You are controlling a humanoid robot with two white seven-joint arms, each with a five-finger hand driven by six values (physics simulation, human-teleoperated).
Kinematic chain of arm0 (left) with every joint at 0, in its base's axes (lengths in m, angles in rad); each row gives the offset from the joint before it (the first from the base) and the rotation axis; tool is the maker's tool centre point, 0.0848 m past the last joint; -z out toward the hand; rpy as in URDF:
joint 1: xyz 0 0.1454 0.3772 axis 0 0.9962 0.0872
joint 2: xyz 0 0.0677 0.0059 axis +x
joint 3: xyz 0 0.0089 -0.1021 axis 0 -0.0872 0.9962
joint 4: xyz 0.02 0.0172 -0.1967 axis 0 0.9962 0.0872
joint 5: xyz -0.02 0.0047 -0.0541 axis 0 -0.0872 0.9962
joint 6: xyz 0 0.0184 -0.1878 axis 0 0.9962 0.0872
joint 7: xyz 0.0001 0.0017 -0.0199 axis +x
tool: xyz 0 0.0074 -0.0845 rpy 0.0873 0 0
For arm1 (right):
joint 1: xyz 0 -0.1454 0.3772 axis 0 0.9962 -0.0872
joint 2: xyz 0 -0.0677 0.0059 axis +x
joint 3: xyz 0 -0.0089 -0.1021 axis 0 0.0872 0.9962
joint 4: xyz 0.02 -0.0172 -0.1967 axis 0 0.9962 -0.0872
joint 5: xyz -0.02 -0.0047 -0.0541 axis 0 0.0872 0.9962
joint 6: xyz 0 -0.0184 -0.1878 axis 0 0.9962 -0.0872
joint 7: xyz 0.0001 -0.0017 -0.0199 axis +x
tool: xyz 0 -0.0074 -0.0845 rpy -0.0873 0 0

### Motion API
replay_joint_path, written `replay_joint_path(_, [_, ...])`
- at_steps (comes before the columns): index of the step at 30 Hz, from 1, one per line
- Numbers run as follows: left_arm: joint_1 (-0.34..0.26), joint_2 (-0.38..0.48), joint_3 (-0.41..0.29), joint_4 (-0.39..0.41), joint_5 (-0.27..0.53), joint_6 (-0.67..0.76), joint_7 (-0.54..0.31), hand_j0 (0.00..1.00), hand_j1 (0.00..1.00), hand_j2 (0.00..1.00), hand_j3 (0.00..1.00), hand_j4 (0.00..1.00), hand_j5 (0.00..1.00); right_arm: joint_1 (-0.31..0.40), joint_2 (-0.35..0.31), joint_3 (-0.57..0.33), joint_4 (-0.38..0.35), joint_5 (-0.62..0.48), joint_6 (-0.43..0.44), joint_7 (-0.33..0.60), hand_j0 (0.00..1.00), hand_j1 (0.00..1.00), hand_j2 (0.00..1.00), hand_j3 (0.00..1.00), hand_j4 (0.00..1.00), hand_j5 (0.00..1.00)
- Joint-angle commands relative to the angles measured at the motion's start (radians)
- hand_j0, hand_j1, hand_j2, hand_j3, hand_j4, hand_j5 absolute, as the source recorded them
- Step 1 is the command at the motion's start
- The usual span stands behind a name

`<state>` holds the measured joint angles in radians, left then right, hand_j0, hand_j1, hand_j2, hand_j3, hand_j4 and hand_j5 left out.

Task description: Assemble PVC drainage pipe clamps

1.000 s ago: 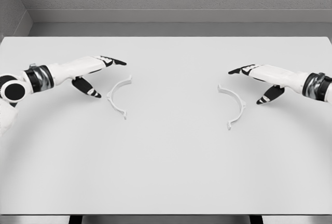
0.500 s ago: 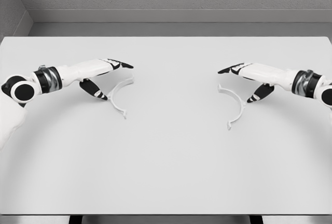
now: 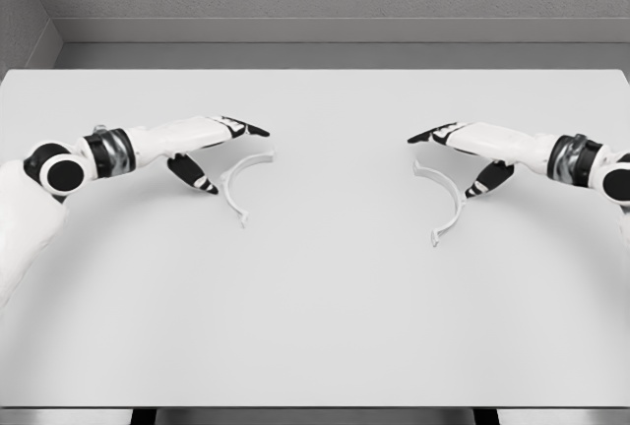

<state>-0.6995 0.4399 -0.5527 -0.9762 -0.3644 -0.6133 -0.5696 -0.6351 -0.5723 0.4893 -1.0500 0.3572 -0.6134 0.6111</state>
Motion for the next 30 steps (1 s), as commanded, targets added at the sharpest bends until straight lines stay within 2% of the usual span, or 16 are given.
replay_joint_path(1, [0.000, -0.007, -0.006, -0.001, -0.001, 0.002, 0.000, 1.00, 1.00, 1.00, 1.00, 1.00, 1.00, 0.000, 0.008, 0.005, -0.002, -0.007, 0.003, 0.000, 1.00, 1.00, 1.00, 1.00, 1.00, 1.00])
replay_joint_path(11, [-0.006, -0.043, -0.053, -0.009, -0.002, 0.002, 0.000, 1.00, 1.00, 1.00, 1.00, 1.00, 1.00, -0.005, 0.015, 0.026, -0.041, -0.011, 0.003, 0.000, 1.00, 1.00, 1.00, 1.00, 1.00, 1.00])
replay_joint_path(22, [-0.040, -0.027, -0.052, -0.018, 0.021, 0.002, 0.005, 1.00, 1.00, 1.00, 1.00, 1.00, 1.00, -0.005, 0.040, 0.043, -0.074, -0.014, 0.003, 0.000, 1.00, 1.00, 1.00, 1.00, 1.00, 1.00])
replay_joint_path(24, [-0.043, 0.000, -0.052, -0.019, 0.045, 0.002, 0.005, 1.00, 1.00, 1.00, 1.00, 1.00, 1.00, -0.005, 0.042, 0.045, -0.078, -0.014, 0.003, 0.000, 1.00, 1.00, 1.00, 1.00, 1.00, 1.00])
replay_joint_path(27, [-0.044, 0.220, -0.044, -0.087, 0.228, 0.002, 0.007, 1.00, 1.00, 1.00, 1.00, 1.00, 1.00, -0.005, 0.048, 0.051, -0.084, -0.015, 0.003, 0.000, 1.00, 1.00, 1.00, 1.00, 1.00, 1.00])
replay_joint_path(30, [-0.055, 0.252, -0.042, -0.082, 0.228, 0.002, 0.004, 1.00, 1.00, 1.00, 1.00, 1.00, 1.00, -0.006, 0.055, 0.051, -0.085, -0.015, 0.003, 0.000, 1.00, 1.00, 1.00, 1.00, 1.00, 1.00])
